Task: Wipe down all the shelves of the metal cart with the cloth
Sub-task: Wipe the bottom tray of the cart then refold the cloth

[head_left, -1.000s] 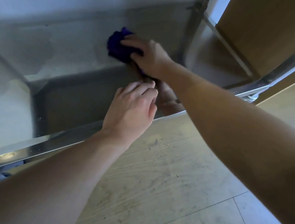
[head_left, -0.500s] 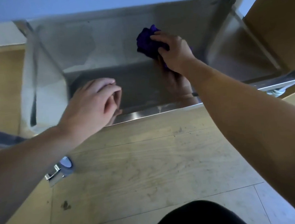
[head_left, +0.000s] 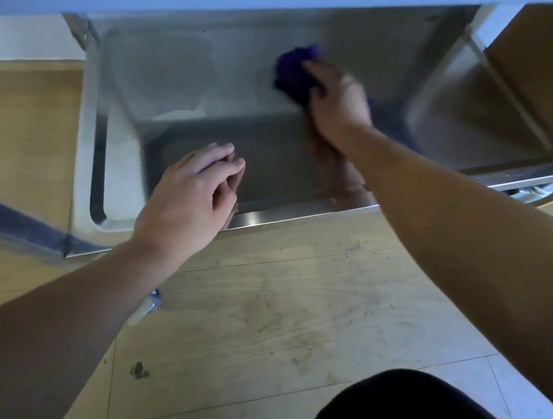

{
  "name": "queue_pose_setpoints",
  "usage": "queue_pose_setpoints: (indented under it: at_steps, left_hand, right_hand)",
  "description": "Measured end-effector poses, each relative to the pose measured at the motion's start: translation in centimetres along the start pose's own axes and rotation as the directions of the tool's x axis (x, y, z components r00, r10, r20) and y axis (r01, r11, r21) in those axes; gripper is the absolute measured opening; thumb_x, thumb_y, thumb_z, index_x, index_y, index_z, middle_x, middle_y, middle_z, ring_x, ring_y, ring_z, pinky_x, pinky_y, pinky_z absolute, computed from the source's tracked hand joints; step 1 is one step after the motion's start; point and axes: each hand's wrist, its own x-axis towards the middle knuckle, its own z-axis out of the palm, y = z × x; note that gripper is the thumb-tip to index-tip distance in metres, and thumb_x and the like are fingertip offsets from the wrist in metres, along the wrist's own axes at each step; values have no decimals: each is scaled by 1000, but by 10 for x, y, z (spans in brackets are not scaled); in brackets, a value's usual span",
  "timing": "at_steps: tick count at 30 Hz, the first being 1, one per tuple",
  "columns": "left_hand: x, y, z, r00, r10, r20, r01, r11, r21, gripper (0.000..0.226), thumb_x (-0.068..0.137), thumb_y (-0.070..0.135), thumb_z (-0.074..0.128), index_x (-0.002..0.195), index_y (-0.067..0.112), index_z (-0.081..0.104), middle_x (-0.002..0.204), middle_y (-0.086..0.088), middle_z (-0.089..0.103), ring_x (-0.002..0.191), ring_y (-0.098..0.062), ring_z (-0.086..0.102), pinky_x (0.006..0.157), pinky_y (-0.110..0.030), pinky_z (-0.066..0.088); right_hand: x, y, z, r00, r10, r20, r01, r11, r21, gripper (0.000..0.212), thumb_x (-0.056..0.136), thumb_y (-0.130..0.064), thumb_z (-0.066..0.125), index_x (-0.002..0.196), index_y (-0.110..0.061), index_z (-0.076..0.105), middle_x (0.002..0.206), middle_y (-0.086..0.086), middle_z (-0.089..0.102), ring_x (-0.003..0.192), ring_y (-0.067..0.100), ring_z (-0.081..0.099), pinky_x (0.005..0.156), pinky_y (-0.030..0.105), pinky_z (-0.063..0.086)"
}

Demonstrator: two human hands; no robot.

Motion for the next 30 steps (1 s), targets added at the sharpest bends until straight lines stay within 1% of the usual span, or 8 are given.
queue_pose_setpoints:
  at_steps: [4,6,8,11,15,21,28,30]
  left_hand:
    - [1,1,4,1000,-7,-15,7,1000,10,37,92,19,42,115,11,71,131,-4,61,124,-22,55,103,-42,46]
    - [1,2,4,1000,-10,-15,10,1000,18,36,92,17,44,115,10,71,131,-4,62,124,-23,55,104,-40,46]
    - [1,3,2,1000,2,-25,-1,1000,14,37,93,19,41,114,10,71,129,-4,63,122,-23,57,102,-37,46]
    - [1,5,-2,998,36,-42,-36,999,13,39,94,21,39,110,7,72,120,-5,66,110,-23,60,95,-33,47]
    - [0,7,-2,1000,29,8,-29,998,52,41,93,20,37,113,7,70,127,-8,63,119,-27,57,101,-42,47]
    - [9,42,-2,995,-59,80,53,996,69,21,86,4,55,101,3,69,126,-11,60,115,-31,57,99,-44,47]
    - [15,107,41,980,168,105,-166,986,-32,27,86,6,59,111,7,68,125,-9,60,110,-27,58,89,-43,51]
    - [16,113,49,980,172,98,-170,985,-21,24,86,6,60,107,8,69,121,-7,61,109,-26,59,87,-41,50]
  right_hand:
    - [9,26,-16,924,368,-105,-376,923,-80,50,89,-9,43,137,-21,52,149,-1,43,131,25,44,108,24,29]
    - [7,-8,3,953,297,-55,-301,949,-90,49,90,-11,45,138,-23,51,150,-2,40,133,24,41,108,22,26]
    - [-3,-53,32,996,70,50,-65,994,-90,49,91,-12,46,138,-24,50,151,-1,40,134,23,40,109,24,28]
    - [-24,-98,56,979,-152,135,161,986,-54,51,91,-5,45,139,-23,49,149,0,43,130,29,43,108,35,37]
    - [-28,-70,33,980,-166,114,171,985,-37,50,91,-6,45,137,-23,53,148,-1,44,128,29,46,106,29,32]
    - [-45,5,-24,994,109,-23,-110,988,-108,49,90,-4,45,137,-15,53,147,8,45,132,31,43,112,29,27]
    - [-94,29,-56,997,-22,69,30,992,-123,48,90,-7,49,136,-19,54,146,5,47,130,30,45,113,33,30]
    - [-101,64,-79,999,22,32,-17,990,-138,47,89,-8,50,135,-19,56,144,5,49,130,29,47,112,37,34]
